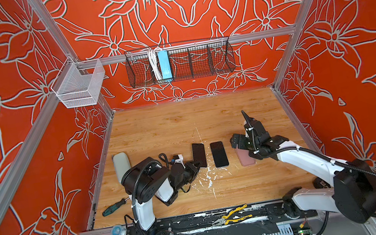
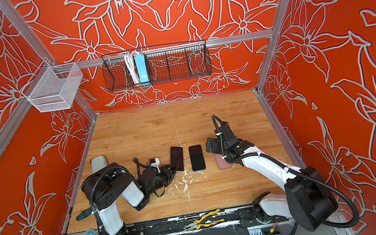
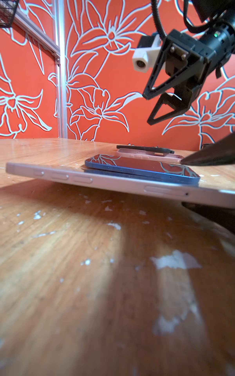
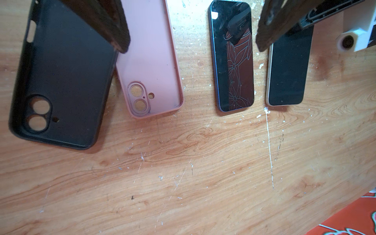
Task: Take the phone out of the phone case
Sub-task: Place the phone at the center of the table.
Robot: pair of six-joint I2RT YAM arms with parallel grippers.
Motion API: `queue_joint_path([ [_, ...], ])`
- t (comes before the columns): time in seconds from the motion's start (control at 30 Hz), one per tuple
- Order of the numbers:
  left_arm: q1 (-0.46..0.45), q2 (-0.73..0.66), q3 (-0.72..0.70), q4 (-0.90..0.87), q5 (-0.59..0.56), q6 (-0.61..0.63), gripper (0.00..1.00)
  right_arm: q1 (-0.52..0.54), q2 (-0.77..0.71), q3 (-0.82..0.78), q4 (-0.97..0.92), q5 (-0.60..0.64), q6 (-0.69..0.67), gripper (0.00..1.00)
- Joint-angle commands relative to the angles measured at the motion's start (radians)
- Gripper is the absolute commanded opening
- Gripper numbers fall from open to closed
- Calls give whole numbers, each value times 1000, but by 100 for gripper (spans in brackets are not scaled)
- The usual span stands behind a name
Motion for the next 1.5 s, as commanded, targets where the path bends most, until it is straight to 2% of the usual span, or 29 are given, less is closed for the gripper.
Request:
queue_joint_path([
  [0.0, -12, 10, -15, 50, -30, -25, 29, 5, -19, -18, -18, 30, -3, 98],
  [0.63, -81, 4, -34, -41, -103, -114, 41, 5, -32, 6, -90, 78, 3, 98],
  [1.0, -88, -100, -20, -271, -112, -117, 53, 4, -32, 28, -155, 120, 11, 98],
  [1.13, -90, -122, -10, -344, -105, -126, 62, 4, -31, 34, -164, 118, 6, 98],
  [1.47, -92, -165, 22, -506, -78, -142, 69, 2, -35, 31, -161, 117, -1, 98],
])
